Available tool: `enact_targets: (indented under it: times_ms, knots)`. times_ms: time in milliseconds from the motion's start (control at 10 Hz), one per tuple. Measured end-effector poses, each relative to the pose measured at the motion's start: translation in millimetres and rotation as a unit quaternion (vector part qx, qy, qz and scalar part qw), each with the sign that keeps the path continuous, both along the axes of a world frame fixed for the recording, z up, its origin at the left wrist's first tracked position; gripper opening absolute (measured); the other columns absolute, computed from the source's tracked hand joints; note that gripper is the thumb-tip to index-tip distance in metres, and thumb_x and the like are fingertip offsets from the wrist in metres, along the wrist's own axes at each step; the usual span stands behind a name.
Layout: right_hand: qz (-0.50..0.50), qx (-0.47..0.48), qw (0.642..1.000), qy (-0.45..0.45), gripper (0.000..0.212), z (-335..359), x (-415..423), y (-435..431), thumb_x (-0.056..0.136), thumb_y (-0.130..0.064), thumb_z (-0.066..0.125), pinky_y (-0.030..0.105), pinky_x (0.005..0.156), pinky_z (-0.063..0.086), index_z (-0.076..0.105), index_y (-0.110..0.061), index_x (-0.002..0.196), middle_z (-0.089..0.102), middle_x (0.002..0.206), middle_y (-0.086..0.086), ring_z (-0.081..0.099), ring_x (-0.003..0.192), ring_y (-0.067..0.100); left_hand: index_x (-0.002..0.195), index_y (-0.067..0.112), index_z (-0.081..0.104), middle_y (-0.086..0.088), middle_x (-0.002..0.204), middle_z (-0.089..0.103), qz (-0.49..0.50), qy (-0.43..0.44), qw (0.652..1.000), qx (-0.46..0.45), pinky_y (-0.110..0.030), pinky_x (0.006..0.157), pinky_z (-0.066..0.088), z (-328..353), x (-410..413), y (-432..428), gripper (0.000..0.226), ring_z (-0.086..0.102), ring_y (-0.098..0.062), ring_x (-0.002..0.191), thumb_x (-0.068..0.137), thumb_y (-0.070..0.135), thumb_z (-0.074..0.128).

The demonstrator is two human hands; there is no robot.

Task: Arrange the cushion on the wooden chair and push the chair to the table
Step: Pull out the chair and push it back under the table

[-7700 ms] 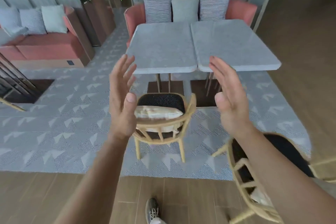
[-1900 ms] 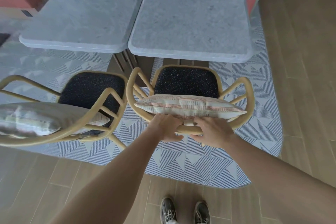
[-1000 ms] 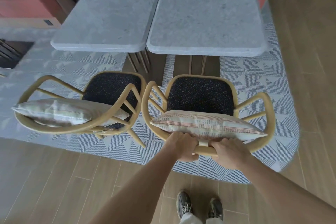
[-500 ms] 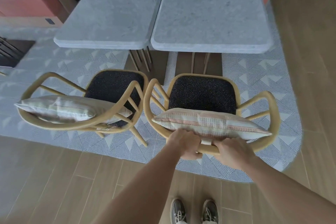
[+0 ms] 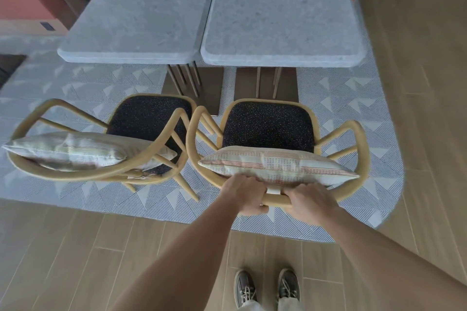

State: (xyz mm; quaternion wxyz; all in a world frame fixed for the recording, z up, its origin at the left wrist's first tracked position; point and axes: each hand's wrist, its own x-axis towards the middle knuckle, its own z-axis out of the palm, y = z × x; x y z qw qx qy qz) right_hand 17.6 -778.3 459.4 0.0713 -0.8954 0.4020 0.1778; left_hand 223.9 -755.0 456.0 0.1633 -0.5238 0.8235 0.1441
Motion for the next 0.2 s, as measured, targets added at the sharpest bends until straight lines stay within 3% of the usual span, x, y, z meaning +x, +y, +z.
enact_targets:
  times_ms: [100, 200]
  knots:
    - [-0.004, -0.001, 1.0, -0.017, 0.036, -4.5, -3.0, 1.8, 0.095, -0.051, 0.054, 0.036, 0.085, 0.057, 0.068, -0.032, 0.121, 0.08, 0.093, -0.003, 0.076, 0.09, 0.022, 0.099, 0.024, 0.071, 0.005, 0.091, 0.076, 0.014, 0.03, 0.999, -0.012, -0.033, 0.071, 0.04, -0.8, 0.9, 5.9, 0.038, 0.073, -0.021, 0.088, 0.095, 0.06, 0.058]
    - [-0.032, 0.022, 0.991, -0.126, 0.066, 8.4, -8.4, 6.2, 0.084, -0.083, 0.044, 0.033, 0.083, 0.057, 0.07, -0.033, 0.118, 0.073, 0.106, -0.011, 0.067, 0.102, 0.017, 0.112, 0.028, 0.067, 0.009, 0.107, 0.074, 0.097, 0.156, 0.983, 0.007, -0.034, 0.081, 0.053, 12.3, 16.0, 14.1, 0.047, 0.069, -0.014, 0.095, 0.095, 0.07, 0.056]
